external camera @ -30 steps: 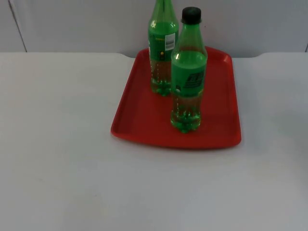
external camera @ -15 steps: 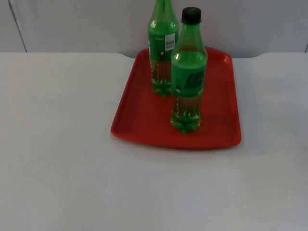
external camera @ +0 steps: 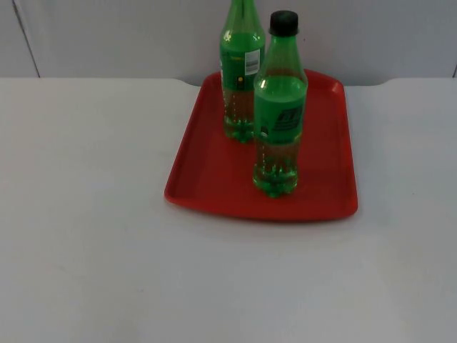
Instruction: Place the bottle upright on the tray.
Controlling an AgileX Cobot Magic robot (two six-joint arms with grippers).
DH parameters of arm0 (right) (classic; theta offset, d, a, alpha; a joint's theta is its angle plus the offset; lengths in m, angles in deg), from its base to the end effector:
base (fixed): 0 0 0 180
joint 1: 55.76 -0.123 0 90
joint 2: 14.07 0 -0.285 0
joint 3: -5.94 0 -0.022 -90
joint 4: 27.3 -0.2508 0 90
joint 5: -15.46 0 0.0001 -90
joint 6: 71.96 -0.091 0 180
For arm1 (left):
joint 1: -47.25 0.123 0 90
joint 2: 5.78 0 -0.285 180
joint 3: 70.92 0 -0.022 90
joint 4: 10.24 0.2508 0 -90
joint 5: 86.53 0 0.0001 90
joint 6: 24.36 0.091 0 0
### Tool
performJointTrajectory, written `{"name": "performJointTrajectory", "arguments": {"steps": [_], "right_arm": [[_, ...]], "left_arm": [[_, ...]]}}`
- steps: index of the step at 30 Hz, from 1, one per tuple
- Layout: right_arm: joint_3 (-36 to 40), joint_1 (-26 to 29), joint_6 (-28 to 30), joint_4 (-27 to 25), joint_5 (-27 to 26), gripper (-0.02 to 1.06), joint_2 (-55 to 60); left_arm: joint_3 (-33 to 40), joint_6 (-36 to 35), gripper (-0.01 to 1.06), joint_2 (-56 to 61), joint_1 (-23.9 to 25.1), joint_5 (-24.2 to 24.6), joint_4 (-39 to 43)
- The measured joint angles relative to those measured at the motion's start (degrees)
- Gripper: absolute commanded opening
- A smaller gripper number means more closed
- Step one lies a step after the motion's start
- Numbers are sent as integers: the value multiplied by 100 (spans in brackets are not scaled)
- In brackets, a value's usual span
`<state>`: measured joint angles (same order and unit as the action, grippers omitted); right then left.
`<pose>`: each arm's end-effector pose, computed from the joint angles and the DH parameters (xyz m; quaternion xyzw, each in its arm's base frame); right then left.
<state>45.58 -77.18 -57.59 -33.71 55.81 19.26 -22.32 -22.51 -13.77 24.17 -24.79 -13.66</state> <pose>0.0708 0.0349 0.3383 -0.2414 0.7986 0.0873 0.5444 -0.0065 -0.0024 0.2759 0.1866 0.8377 -0.1237 0.4981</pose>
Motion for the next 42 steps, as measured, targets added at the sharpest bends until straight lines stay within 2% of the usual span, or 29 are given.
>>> {"name": "performJointTrajectory", "arguments": {"steps": [6, 10, 11, 17, 20, 26, 32, 42], "right_arm": [[178, 0, -114, 0, 393, 105, -629], [215, 0, -152, 0, 973, 105, -1175], [215, 0, -152, 0, 973, 105, -1175], [215, 0, -534, 49, 1446, 105, -1889], [215, 0, -942, 206, 1669, 105, -2278], [215, 0, -1179, 352, 2122, 105, -2542], [527, 0, -1201, 423, 2288, 105, -2542], [798, 0, -1295, 446, 2214, 105, -2542]], "left_arm": [[0, 0, 105, 0, 0, 0, 0], [0, 0, 105, 0, 0, 0, 0], [0, 0, 105, 0, 0, 0, 0], [0, 0, 105, 0, 0, 0, 0], [0, 0, 105, 0, 0, 0, 0], [0, 0, 105, 0, 0, 0, 0], [0, 0, 105, 0, 0, 0, 0], [0, 0, 105, 0, 0, 0, 0]]}}
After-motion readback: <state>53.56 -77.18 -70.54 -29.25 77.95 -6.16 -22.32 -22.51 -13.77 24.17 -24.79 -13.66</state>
